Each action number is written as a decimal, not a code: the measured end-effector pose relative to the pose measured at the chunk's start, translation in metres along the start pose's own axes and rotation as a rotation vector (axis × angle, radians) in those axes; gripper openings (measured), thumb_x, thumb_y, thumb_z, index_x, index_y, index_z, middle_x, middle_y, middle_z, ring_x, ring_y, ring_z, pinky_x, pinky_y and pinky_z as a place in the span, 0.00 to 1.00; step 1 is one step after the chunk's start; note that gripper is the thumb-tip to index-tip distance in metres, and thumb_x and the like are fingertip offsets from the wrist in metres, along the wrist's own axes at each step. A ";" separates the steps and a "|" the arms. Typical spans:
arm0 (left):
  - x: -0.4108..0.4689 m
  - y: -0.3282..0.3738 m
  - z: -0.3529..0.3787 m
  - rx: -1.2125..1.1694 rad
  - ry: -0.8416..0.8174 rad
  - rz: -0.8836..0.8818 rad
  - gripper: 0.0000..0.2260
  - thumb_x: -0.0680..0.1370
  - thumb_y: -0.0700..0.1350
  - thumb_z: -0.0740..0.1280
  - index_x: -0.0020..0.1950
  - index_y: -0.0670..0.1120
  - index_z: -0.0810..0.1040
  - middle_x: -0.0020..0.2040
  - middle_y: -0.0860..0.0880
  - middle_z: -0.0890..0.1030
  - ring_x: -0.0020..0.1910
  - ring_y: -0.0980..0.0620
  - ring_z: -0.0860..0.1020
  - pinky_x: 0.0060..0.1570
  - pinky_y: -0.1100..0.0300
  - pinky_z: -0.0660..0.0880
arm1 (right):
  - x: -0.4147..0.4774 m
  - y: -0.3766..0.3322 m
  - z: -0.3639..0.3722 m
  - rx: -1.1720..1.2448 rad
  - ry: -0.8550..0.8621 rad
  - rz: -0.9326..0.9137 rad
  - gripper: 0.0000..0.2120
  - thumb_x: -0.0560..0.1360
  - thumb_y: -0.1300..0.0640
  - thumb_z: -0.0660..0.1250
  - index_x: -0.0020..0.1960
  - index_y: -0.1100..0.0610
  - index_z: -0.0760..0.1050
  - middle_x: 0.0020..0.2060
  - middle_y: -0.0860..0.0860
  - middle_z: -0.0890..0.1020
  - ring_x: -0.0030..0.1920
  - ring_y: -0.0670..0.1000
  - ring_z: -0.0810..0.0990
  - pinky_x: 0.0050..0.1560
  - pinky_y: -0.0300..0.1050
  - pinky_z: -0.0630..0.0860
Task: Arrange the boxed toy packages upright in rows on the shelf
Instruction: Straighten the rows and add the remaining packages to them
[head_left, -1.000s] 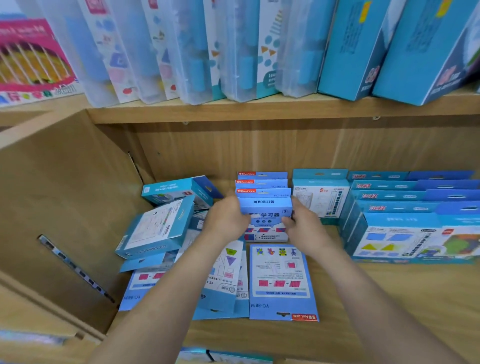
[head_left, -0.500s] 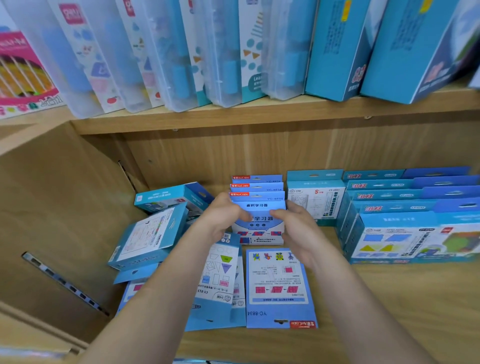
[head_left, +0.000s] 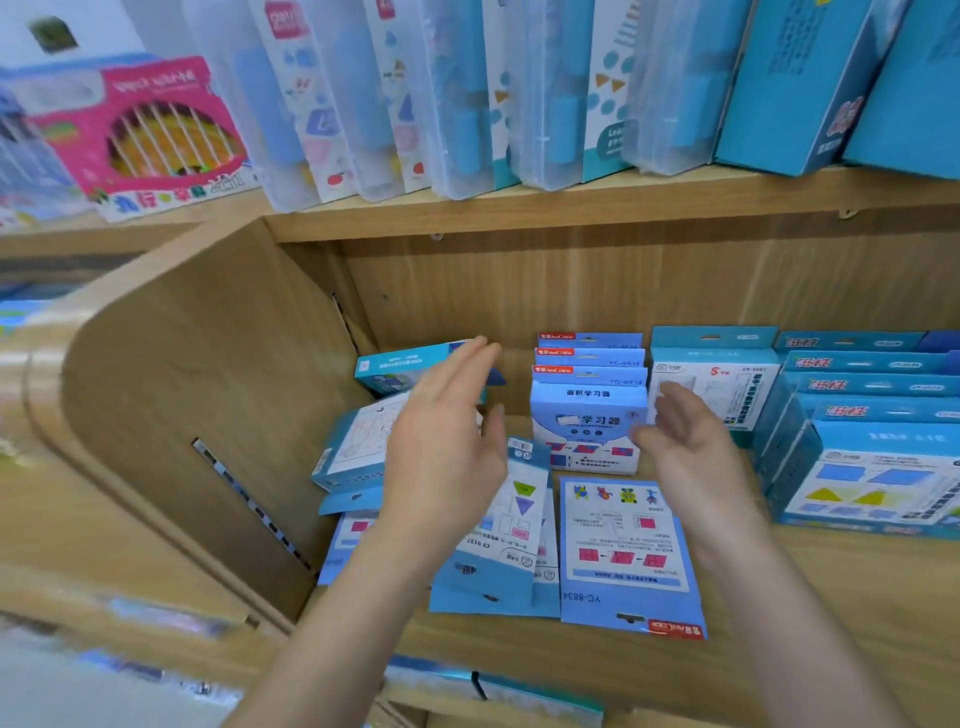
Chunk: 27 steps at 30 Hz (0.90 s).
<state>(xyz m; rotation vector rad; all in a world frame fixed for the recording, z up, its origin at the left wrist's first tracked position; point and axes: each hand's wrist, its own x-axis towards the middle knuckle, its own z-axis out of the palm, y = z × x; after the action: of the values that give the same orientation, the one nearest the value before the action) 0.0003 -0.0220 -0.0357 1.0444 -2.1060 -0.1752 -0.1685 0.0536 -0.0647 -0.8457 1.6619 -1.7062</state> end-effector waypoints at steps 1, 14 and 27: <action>-0.006 -0.013 -0.007 0.139 0.041 0.021 0.24 0.75 0.44 0.69 0.70 0.46 0.69 0.70 0.51 0.71 0.68 0.50 0.68 0.67 0.54 0.67 | -0.008 0.002 0.004 -0.014 0.003 -0.023 0.19 0.76 0.68 0.61 0.56 0.45 0.72 0.54 0.39 0.76 0.55 0.32 0.73 0.54 0.31 0.67; -0.019 -0.017 -0.084 -0.436 0.317 -0.365 0.13 0.81 0.47 0.59 0.38 0.48 0.74 0.26 0.54 0.74 0.26 0.62 0.72 0.27 0.70 0.65 | -0.069 0.005 0.041 -0.268 -0.328 -0.202 0.30 0.73 0.49 0.70 0.67 0.31 0.58 0.68 0.35 0.65 0.68 0.33 0.62 0.69 0.43 0.65; -0.040 0.006 -0.080 -1.344 0.041 -0.869 0.11 0.77 0.50 0.63 0.51 0.44 0.80 0.44 0.46 0.83 0.39 0.49 0.81 0.40 0.55 0.76 | -0.093 -0.027 0.018 -0.140 -0.534 -0.254 0.15 0.70 0.45 0.67 0.57 0.37 0.74 0.52 0.36 0.82 0.53 0.40 0.80 0.54 0.45 0.77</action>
<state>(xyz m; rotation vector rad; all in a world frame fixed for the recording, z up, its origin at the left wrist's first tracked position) 0.0660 0.0276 -0.0006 0.9135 -0.8869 -1.6591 -0.0967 0.1164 -0.0401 -1.4828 1.3541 -1.3585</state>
